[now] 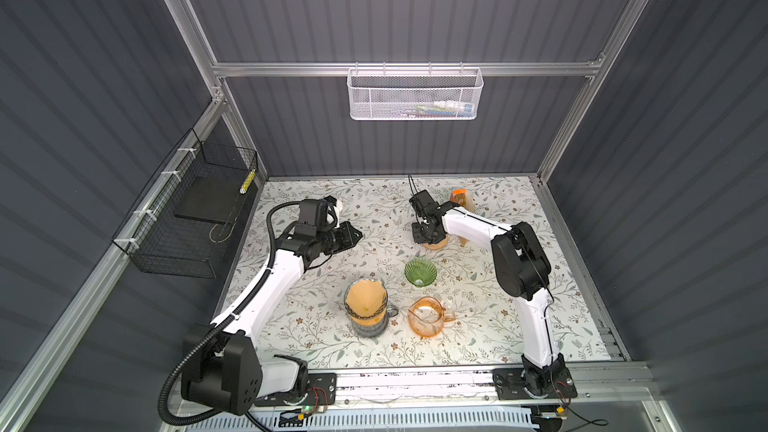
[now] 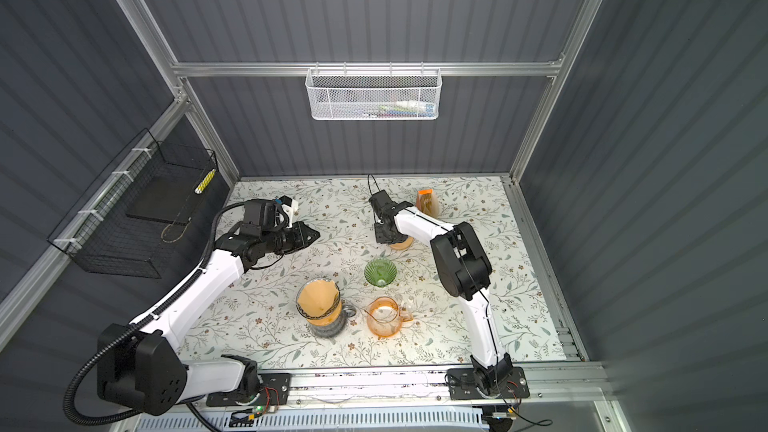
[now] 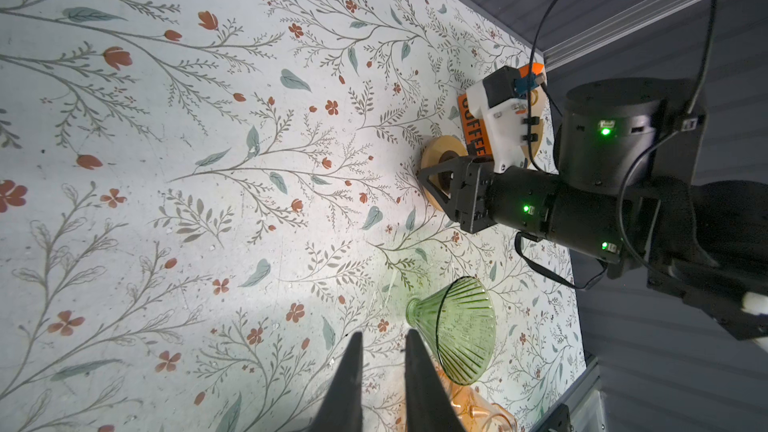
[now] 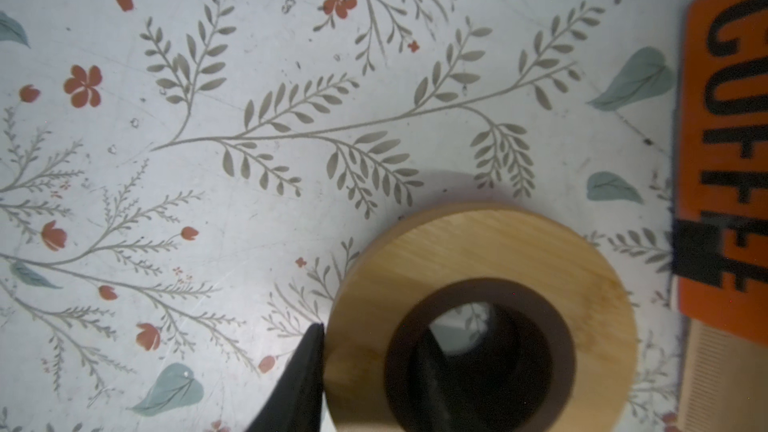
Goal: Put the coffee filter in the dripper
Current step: 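Lower the right gripper into the wooden ring's hole and grip it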
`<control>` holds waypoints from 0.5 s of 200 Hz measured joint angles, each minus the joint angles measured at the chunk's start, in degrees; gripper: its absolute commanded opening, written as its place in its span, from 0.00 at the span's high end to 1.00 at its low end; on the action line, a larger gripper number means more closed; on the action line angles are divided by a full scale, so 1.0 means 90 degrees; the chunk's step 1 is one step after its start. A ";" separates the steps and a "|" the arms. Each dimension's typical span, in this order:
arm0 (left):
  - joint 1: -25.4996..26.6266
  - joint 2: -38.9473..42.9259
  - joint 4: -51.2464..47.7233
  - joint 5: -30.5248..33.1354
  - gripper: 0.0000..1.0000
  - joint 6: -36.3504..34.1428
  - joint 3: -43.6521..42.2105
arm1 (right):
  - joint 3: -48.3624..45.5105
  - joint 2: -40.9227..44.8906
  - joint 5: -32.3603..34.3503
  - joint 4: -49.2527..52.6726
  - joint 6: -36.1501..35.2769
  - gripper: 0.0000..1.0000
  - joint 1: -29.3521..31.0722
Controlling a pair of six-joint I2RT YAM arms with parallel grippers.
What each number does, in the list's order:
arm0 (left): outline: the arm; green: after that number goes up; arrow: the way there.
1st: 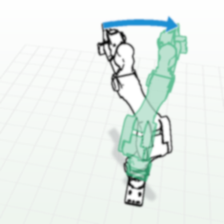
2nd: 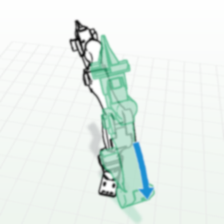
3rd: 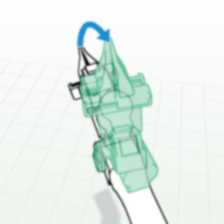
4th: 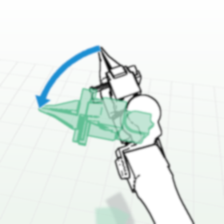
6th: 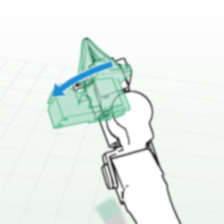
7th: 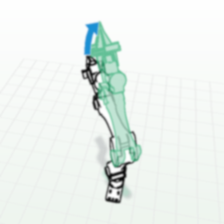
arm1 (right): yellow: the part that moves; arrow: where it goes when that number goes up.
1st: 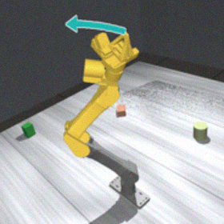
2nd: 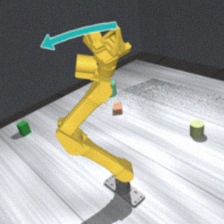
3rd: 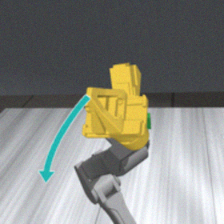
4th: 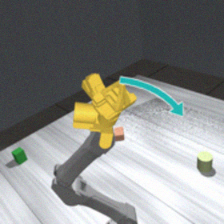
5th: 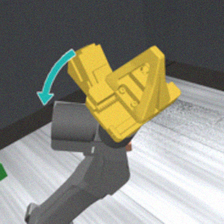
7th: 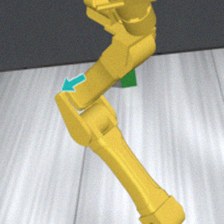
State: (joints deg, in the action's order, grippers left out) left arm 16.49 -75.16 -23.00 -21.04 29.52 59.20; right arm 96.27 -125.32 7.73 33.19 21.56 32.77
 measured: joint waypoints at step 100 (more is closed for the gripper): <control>0.0010 0.0228 -0.0160 -0.0328 0.79 -0.0148 0.0000 | -0.0631 0.1562 -0.0168 -0.0063 -0.0002 0.76 0.0100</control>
State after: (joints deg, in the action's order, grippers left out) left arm 16.58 -73.10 -24.45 -23.99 28.18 59.20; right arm 90.59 -111.26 6.22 32.62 21.54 33.67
